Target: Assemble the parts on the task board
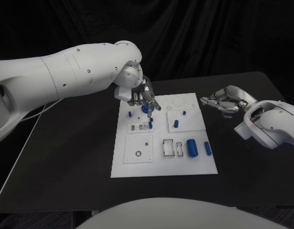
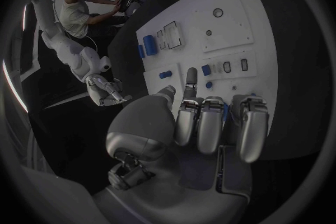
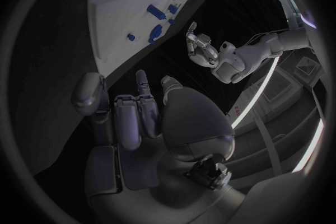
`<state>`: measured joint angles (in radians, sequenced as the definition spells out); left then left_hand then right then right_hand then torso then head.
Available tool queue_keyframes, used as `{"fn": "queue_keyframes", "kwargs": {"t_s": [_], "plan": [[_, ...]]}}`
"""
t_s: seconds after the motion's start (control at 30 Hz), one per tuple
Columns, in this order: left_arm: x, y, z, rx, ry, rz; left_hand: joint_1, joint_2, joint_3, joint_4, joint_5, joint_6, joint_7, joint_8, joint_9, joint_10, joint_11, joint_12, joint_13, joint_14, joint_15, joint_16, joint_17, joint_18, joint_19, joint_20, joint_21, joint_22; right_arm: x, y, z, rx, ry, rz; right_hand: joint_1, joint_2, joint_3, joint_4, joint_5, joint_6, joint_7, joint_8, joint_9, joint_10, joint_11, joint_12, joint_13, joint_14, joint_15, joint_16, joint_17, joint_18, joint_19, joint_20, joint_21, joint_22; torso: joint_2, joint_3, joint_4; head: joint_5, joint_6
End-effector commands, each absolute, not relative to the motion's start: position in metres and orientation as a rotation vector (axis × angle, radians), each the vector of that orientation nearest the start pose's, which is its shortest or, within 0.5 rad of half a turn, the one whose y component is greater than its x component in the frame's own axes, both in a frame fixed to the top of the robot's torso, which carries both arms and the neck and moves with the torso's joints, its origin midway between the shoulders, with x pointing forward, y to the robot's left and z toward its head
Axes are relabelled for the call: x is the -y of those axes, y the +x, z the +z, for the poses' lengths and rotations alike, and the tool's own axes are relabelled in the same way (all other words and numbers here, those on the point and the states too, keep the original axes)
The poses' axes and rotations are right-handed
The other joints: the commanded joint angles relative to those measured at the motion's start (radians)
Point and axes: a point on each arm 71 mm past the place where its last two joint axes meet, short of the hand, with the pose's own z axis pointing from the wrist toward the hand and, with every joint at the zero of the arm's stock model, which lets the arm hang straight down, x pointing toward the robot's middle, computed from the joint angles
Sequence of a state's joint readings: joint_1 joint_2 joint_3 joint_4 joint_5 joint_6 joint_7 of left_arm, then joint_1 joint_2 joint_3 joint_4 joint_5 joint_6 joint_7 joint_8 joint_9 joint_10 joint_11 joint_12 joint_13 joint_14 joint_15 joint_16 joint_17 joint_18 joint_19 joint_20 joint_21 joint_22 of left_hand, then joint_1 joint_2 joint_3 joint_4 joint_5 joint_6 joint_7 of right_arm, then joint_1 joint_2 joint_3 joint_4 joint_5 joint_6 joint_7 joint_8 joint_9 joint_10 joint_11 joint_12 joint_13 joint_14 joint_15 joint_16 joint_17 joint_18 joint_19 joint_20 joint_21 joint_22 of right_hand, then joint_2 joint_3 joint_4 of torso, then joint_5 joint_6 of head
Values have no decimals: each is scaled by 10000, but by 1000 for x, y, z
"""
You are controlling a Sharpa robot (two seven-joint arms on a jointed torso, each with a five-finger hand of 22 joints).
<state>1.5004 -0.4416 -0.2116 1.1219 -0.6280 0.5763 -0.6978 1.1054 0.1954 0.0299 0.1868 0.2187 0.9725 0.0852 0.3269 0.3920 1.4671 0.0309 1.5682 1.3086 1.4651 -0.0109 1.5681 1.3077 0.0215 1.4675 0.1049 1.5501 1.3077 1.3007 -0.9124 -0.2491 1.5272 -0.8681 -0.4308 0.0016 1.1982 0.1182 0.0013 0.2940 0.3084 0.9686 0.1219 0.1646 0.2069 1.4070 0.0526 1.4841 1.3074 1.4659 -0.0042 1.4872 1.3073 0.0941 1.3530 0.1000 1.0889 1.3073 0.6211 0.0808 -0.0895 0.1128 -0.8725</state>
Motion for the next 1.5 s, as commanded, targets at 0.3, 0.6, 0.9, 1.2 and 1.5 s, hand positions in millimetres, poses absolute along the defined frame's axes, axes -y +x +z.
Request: {"fn": "queue_keyframes", "kwargs": {"t_s": [0.3, 0.6, 0.9, 1.2, 1.5], "plan": [[-138, 540, -176, -27048, -1350, -2852, 73, -93, 273, -222, 16, 134, -31, 15, 300, 1037, -133, 26, 2622, 1057, -126, 27, 2631, 8, 174, -132, -136, 1904, 247, 475, -209, -17457, 3671, 8162, -37, 84, -106, -13, 30, 87, 15, -48, -19, 68, -9, 60, 1012, 605, -50, 62, 2011, -12, 73, -5, 54, 1423, -6, 57, -49, 7, -2], [-145, 538, -181, -26844, -1821, -2925, -341, -458, 1149, -845, 418, -1547, -26, 1467, 3614, 1037, -153, 26, 2622, 1057, -169, 27, 2631, 45, 66, -200, -254, 1802, 247, 474, -209, -17495, 3665, 8183, -34, 90, -106, -16, 36, 86, 15, -49, -20, 61, -10, 56, 1004, 600, -50, 55, 2005, -10, 68, -5, 44, 1420, -16, 45, -42, -12, -2], [-150, 539, -186, -26736, -2194, -2942, -579, -580, 1507, -938, 467, -2290, 202, 1153, 4179, 1037, 37, 26, 2622, 1057, -13, 27, 2631, 106, -168, -72, -401, 1616, 249, 473, -210, -17609, 3707, 8132, -18, 118, -105, -24, 63, 82, 14, -56, -24, 44, -12, 49, 987, 592, -49, 43, 1994, -3, 52, -5, 13, 1411, -10, 59, -38, -8, -2], [-151, 537, -196, -26740, -2350, -3297, -778, -812, 1788, -1115, 863, -2653, 341, 913, 4581, 1037, 172, 26, 2622, 1057, 121, 27, 2631, 176, -442, 61, -575, 1417, 251, 472, -211, -17672, 3723, 8112, 110, 132, -109, -52, 166, 65, 14, -82, -39, 41, -12, 51, 985, 585, -49, 38, 1988, 1, 38, -4, 10, 1406, -25, 60, -28, 9, -2], [-153, 535, -203, -26629, -2658, -3435, -937, -841, 1944, -1109, 877, -2834, 430, 698, 4687, 1037, 251, 26, 2622, 1057, 190, 27, 2631, 232, -658, 127, -712, 1256, 251, 472, -211, -17697, 3721, 8106, 167, 129, -115, -53, 228, 70, 14, -88, -44, 40, -12, 52, 985, 586, -49, 44, 1991, 2, 33, -4, 9, 1404, -42, 104, -39, 32, -2]]}}
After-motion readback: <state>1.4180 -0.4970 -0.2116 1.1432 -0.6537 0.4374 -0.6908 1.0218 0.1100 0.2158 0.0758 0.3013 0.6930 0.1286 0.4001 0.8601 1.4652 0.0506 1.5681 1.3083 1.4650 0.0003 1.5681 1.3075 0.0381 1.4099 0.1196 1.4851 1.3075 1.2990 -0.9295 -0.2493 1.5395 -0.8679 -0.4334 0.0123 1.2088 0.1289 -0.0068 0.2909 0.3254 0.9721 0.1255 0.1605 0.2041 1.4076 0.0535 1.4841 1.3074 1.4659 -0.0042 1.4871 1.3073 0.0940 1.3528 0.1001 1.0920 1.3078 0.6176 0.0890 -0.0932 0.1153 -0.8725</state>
